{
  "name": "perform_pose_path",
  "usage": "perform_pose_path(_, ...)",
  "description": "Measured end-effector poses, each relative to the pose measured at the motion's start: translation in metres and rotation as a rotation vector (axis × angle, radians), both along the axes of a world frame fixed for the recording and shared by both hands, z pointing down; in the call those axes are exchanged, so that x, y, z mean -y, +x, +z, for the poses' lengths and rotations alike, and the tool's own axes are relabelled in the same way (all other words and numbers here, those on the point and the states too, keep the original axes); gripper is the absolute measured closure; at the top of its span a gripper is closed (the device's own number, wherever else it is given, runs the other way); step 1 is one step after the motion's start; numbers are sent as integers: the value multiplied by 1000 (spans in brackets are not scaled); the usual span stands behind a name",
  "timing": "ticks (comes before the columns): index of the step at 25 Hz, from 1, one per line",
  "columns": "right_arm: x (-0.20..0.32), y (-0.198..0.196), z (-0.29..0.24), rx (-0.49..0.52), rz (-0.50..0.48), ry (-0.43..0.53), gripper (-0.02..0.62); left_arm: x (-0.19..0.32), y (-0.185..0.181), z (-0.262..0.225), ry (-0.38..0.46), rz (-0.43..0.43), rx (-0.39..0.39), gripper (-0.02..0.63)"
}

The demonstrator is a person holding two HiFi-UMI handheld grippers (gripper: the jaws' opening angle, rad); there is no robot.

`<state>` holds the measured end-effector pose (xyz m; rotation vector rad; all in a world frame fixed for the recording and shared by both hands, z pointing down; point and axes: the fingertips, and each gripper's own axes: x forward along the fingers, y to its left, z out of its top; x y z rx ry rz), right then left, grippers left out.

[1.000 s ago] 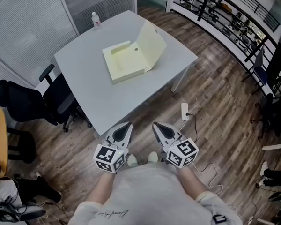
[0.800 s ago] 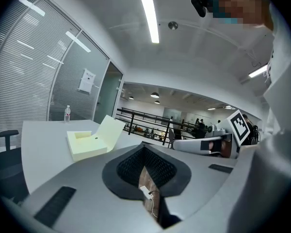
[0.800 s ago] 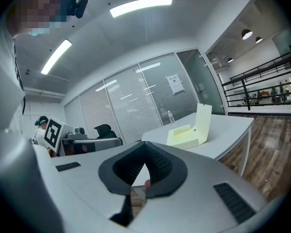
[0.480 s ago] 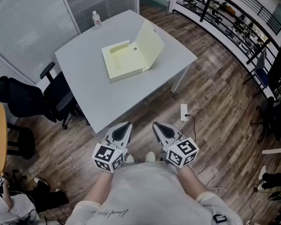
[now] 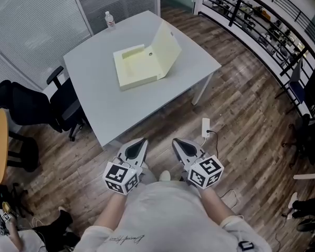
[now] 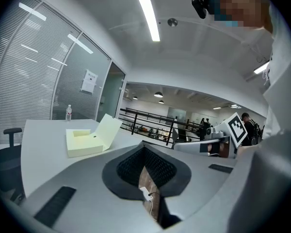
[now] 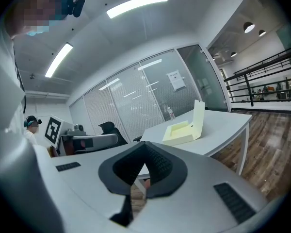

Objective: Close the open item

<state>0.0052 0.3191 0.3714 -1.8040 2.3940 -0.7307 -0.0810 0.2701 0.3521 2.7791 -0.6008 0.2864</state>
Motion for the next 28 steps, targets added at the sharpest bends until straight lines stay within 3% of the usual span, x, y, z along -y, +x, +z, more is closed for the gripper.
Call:
perform_pose_path(16,17,32,2,-3,14,15,581,26,30,6,1,-12,-19,597)
perform_pose_path(28,88,66,16,-2,54,-10,581,104,66,21,-32,14,-33,597)
